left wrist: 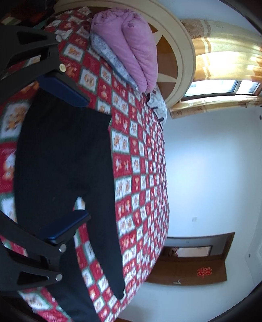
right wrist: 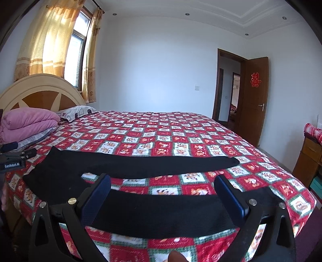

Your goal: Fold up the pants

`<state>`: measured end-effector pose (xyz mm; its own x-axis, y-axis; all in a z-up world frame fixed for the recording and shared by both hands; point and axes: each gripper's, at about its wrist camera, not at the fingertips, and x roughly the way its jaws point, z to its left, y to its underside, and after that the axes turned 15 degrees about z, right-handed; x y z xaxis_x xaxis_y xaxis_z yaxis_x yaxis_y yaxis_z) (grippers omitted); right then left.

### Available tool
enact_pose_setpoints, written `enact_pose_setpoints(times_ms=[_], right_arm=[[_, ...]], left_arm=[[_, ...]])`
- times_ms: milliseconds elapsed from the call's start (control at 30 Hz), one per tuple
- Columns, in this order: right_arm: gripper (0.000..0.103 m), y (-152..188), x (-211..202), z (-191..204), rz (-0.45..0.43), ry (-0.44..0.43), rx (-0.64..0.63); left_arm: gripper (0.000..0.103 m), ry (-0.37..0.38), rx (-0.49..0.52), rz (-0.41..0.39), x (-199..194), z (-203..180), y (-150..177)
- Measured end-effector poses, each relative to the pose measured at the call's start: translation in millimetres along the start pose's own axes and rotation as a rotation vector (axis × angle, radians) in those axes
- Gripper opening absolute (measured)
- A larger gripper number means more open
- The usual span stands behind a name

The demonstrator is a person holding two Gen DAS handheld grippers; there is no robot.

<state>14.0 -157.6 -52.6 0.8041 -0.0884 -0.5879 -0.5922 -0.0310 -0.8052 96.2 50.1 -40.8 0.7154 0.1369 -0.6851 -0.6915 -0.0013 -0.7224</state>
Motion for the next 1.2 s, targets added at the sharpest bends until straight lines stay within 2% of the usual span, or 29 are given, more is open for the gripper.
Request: enact_pose_setpoints(times_ms=[233, 367, 500, 667, 800, 867, 933, 967, 1033, 1133, 1167, 1200], right_arm=[[0.102, -28.8, 51.9, -39.6, 0.078, -0.003, 0.033], [0.102, -38.2, 88.0, -57.1, 0.137, 0.002, 0.052], [0.102, -47.6, 110.9, -72.2, 0.168, 0.02, 0.073], [0.102, -53.3, 134.2, -78.6, 0.2, 0.021, 0.083], [0.102, -53.0, 148.5, -84.1, 0.228, 0.009, 0.098], [0.102, -53.4, 155.0, -87.6, 0.239, 0.006, 0.098], [0.1, -55.7, 162.8, -95.8, 0.264, -0.022, 0.115], [0.096, -57.9, 166.4, -102.1, 0.278, -0.031, 0.131], [0.089, -64.5, 171.5, -116.7, 0.293, -0.02, 0.14], [0.073, -82.0, 179.9, -143.5, 0.313, 0.016, 0.116], [0.067, -88.8, 183.5, -156.9, 0.323, 0.016, 0.126], [0.067, -96.8, 188.4, -171.9, 0.333, 0.022, 0.146]], left_arm=[[0.103, -0.115, 0.021, 0.132, 91.6, 61.5, -41.1], [0.103, -0.09, -0.014, 0.231, 143.6, 92.5, -66.9], [0.103, -0.06, -0.057, 0.295, 182.9, 107.7, -87.1], [0.087, 0.004, -0.077, 0.391, 227.4, 106.3, -97.7], [0.074, 0.017, -0.08, 0.469, 260.4, 106.0, -94.8], [0.055, 0.054, -0.092, 0.515, 274.4, 108.2, -90.9], [0.045, 0.101, -0.091, 0.551, 286.1, 109.9, -85.3], [0.045, 0.127, -0.095, 0.533, 286.5, 112.8, -82.0], [0.043, 0.233, -0.126, 0.46, 283.6, 125.9, -75.7], [0.037, 0.359, -0.232, 0.435, 291.5, 147.8, -67.4], [0.033, 0.385, -0.26, 0.428, 292.2, 152.4, -66.7], [0.031, 0.381, -0.269, 0.429, 293.5, 152.5, -67.9]])
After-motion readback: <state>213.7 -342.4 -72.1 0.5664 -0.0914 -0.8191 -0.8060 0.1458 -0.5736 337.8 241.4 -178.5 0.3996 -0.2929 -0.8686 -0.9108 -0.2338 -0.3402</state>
